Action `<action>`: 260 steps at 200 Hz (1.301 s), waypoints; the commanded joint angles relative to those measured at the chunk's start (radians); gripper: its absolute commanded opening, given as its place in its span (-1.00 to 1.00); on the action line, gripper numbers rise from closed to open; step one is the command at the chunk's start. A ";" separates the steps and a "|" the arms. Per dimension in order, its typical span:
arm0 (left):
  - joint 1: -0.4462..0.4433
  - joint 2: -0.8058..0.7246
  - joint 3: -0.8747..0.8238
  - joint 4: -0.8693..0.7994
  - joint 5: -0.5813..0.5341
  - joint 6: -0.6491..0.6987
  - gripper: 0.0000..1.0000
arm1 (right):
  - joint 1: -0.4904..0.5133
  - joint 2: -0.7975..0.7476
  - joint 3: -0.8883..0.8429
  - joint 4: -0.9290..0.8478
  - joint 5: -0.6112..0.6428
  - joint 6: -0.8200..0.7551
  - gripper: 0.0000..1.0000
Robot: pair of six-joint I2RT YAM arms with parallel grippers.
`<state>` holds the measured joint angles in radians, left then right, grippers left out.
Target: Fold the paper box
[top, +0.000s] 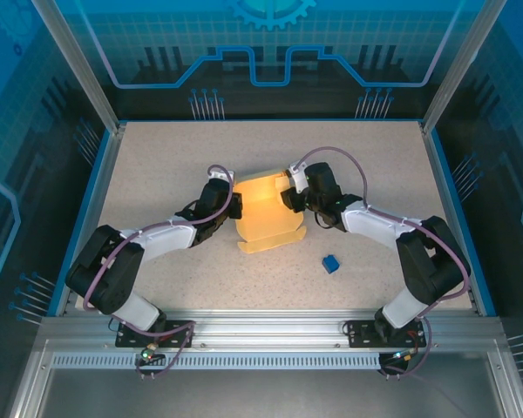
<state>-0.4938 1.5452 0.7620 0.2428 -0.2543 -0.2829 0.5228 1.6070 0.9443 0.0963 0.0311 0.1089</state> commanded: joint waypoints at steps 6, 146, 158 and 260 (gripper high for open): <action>-0.013 -0.029 -0.009 0.002 0.033 0.008 -0.73 | 0.002 0.016 0.052 -0.035 0.057 0.004 -0.35; -0.013 -0.029 -0.007 0.003 0.035 0.007 -0.73 | -0.040 0.063 0.103 -0.055 -0.150 -0.036 -0.07; -0.014 -0.031 -0.007 0.001 0.035 0.007 -0.73 | -0.035 0.065 0.105 -0.062 -0.106 -0.026 -0.17; -0.015 -0.022 -0.001 -0.001 0.029 0.006 -0.73 | 0.117 0.140 0.231 -0.294 0.518 0.075 -0.65</action>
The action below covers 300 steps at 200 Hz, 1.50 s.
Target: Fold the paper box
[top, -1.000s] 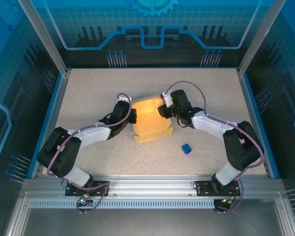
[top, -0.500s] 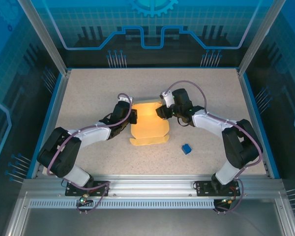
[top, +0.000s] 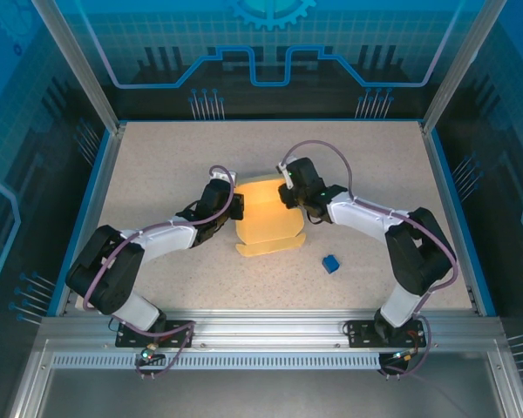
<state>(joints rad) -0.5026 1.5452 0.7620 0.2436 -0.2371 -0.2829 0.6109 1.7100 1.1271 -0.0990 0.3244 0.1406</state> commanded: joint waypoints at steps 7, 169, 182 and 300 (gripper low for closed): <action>-0.005 -0.021 -0.002 -0.002 0.011 0.005 -0.73 | 0.039 0.045 0.055 -0.109 0.261 0.045 -0.66; -0.006 -0.018 0.004 -0.010 0.005 0.005 -0.73 | 0.078 0.073 0.094 -0.174 0.369 0.028 -0.55; -0.005 -0.018 0.005 -0.011 0.005 0.007 -0.73 | 0.078 0.056 0.082 -0.170 0.334 0.034 -0.51; -0.006 -0.015 0.005 -0.015 0.004 0.007 -0.73 | 0.076 -0.079 0.042 -0.163 0.070 0.108 0.19</action>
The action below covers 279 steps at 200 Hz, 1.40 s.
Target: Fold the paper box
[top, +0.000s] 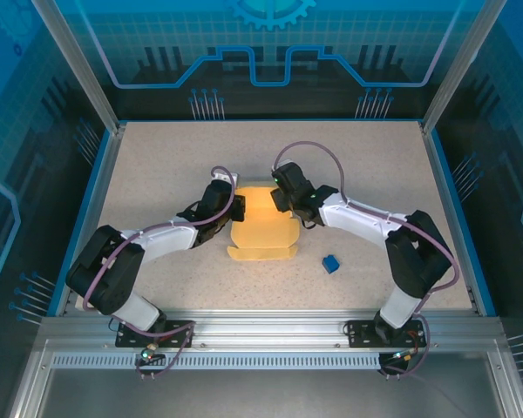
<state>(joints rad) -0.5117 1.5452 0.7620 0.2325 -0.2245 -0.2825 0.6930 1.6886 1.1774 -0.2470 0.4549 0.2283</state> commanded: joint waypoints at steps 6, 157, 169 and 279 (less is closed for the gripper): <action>0.003 -0.017 0.006 -0.008 -0.009 0.006 -0.73 | -0.007 -0.071 -0.009 -0.019 -0.076 0.022 0.22; 0.030 0.042 0.239 -0.543 0.125 0.105 -0.76 | -0.113 -0.267 -0.043 -0.046 -0.360 -0.070 0.33; 0.043 0.054 0.279 -0.609 0.146 0.127 -0.76 | -0.117 -0.265 -0.048 -0.050 -0.372 -0.070 0.33; 0.109 0.346 0.600 -1.076 0.240 0.350 -0.72 | -0.116 -0.258 -0.101 -0.070 -0.348 -0.049 0.33</action>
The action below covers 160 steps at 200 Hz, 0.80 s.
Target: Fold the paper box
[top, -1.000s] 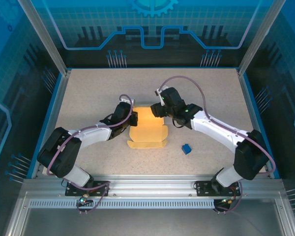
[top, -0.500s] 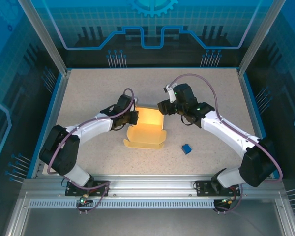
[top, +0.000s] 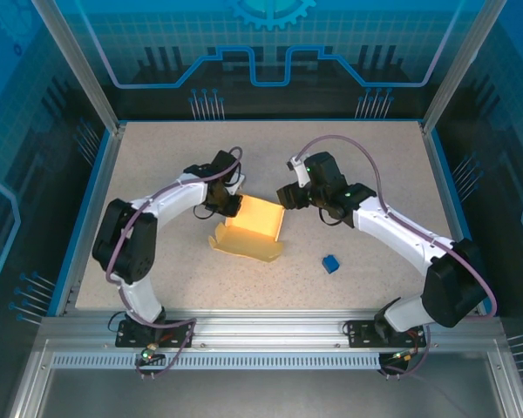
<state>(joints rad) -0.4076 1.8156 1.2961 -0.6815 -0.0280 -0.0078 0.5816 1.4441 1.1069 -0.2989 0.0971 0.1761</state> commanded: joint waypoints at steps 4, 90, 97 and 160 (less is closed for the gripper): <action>0.005 0.088 0.076 -0.173 0.050 0.083 -0.72 | -0.004 -0.016 -0.034 -0.018 0.013 0.003 0.33; 0.006 0.295 0.327 -0.254 0.116 0.126 -0.32 | -0.006 0.012 -0.090 -0.029 0.027 0.014 0.33; 0.005 0.300 0.342 -0.251 0.128 0.128 -0.26 | -0.008 0.018 -0.091 -0.024 0.025 0.015 0.33; 0.022 0.266 0.427 -0.216 0.168 0.128 0.15 | -0.107 0.125 -0.075 0.043 -0.159 0.068 0.34</action>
<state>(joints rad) -0.4023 2.1132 1.6932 -0.8925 0.0956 0.1123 0.5213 1.5322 1.0279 -0.2913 0.0395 0.2073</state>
